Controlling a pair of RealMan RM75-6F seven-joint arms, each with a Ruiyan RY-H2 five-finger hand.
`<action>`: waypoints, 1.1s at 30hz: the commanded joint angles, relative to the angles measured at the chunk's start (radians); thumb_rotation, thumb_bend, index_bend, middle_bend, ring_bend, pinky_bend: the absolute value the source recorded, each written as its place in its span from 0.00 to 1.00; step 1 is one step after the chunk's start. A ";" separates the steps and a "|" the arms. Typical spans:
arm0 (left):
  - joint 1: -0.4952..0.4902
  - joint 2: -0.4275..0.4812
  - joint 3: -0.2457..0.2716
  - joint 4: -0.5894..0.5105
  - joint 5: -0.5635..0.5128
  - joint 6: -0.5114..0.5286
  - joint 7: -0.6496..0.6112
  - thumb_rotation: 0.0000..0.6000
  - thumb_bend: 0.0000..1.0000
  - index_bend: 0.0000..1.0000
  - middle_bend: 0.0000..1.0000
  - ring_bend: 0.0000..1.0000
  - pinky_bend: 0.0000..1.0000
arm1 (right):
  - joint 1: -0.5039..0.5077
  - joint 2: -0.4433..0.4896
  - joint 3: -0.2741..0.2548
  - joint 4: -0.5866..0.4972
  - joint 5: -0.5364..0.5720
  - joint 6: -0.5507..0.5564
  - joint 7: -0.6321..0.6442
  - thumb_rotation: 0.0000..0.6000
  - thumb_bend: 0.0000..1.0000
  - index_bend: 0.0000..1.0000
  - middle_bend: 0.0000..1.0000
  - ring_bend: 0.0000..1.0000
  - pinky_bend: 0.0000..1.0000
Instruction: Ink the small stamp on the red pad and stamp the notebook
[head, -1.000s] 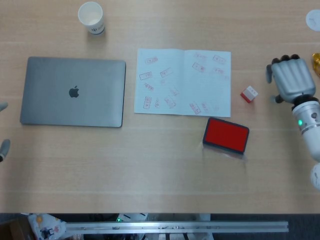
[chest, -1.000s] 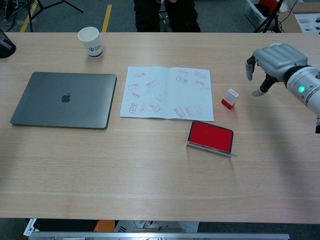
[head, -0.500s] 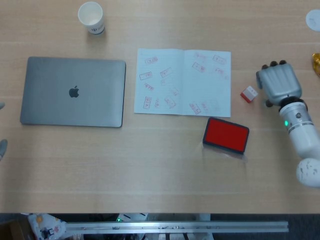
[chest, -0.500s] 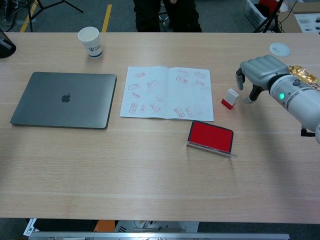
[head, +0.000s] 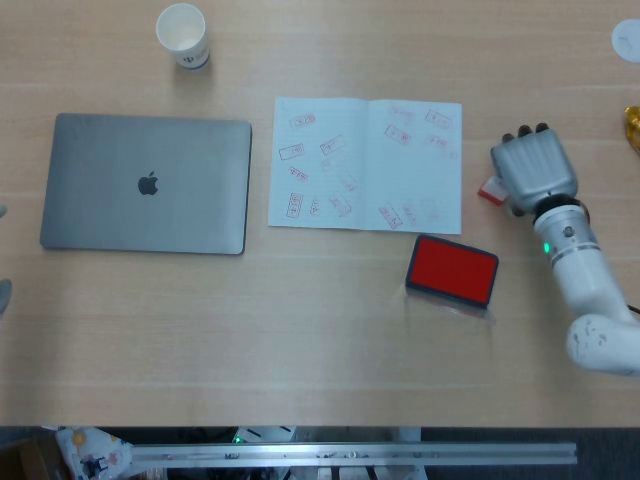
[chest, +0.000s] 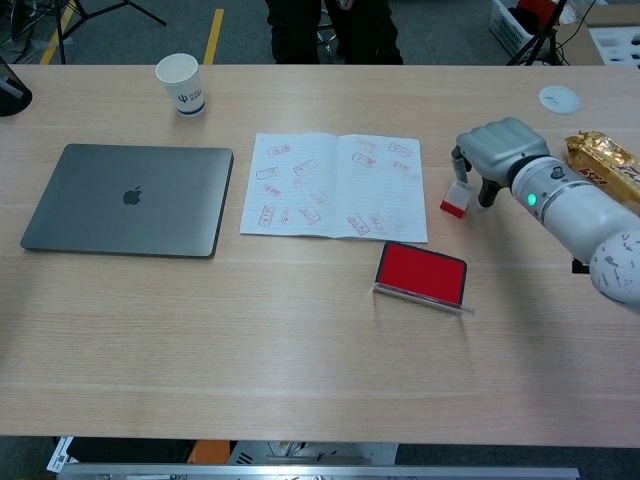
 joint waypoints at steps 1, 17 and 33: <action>0.000 0.002 0.002 0.001 -0.001 -0.004 -0.003 1.00 0.30 0.16 0.24 0.24 0.18 | 0.005 -0.004 -0.005 -0.003 -0.003 0.007 -0.007 1.00 0.13 0.52 0.38 0.26 0.28; 0.001 0.009 0.004 0.007 -0.005 -0.006 -0.013 1.00 0.30 0.16 0.24 0.24 0.18 | 0.013 -0.024 -0.008 0.017 -0.002 0.015 0.009 1.00 0.22 0.52 0.38 0.26 0.28; 0.000 0.009 0.006 0.011 -0.010 -0.013 -0.012 1.00 0.30 0.16 0.24 0.24 0.18 | 0.020 -0.037 -0.011 0.047 0.020 0.007 0.004 1.00 0.26 0.52 0.38 0.26 0.28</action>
